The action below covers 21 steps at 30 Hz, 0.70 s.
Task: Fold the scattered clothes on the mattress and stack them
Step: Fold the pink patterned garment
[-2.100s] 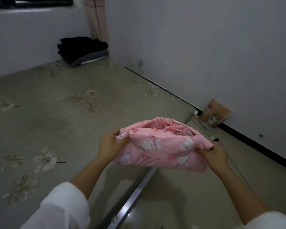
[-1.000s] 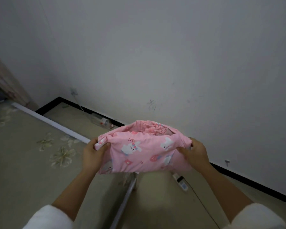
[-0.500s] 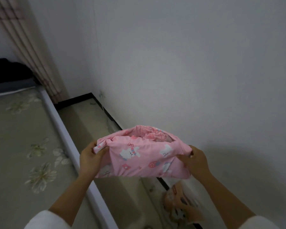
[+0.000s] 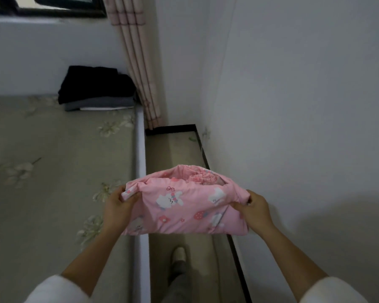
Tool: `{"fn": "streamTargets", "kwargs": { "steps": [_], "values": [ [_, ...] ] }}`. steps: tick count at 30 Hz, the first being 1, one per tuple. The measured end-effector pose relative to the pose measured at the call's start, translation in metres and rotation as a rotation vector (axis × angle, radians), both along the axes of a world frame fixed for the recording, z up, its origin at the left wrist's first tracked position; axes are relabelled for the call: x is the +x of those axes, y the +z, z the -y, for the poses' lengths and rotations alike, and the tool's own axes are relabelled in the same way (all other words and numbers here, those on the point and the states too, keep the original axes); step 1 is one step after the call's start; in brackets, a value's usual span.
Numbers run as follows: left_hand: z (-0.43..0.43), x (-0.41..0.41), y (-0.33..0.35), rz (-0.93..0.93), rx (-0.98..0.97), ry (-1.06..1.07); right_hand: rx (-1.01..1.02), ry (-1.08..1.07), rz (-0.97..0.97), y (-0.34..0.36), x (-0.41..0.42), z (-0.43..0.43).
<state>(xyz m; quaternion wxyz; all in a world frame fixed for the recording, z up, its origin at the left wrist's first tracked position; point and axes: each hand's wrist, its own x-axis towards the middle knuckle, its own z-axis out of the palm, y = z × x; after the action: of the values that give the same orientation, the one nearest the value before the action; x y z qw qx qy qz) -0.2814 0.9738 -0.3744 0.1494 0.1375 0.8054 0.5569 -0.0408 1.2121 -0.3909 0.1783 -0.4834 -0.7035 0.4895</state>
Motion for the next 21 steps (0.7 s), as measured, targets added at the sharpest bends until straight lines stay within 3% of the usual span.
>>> {"fn": "streamTargets", "kwargs": {
  "steps": [12, 21],
  "values": [
    [-0.125, -0.229, 0.029, -0.035, 0.050, 0.140, 0.036, 0.167, -0.035, 0.024, -0.277, -0.157],
    [-0.206, -0.384, 0.010, -0.048, 0.060, 0.281, 0.067, 0.339, -0.025, 0.026, -0.467, -0.261]
  ]
}}
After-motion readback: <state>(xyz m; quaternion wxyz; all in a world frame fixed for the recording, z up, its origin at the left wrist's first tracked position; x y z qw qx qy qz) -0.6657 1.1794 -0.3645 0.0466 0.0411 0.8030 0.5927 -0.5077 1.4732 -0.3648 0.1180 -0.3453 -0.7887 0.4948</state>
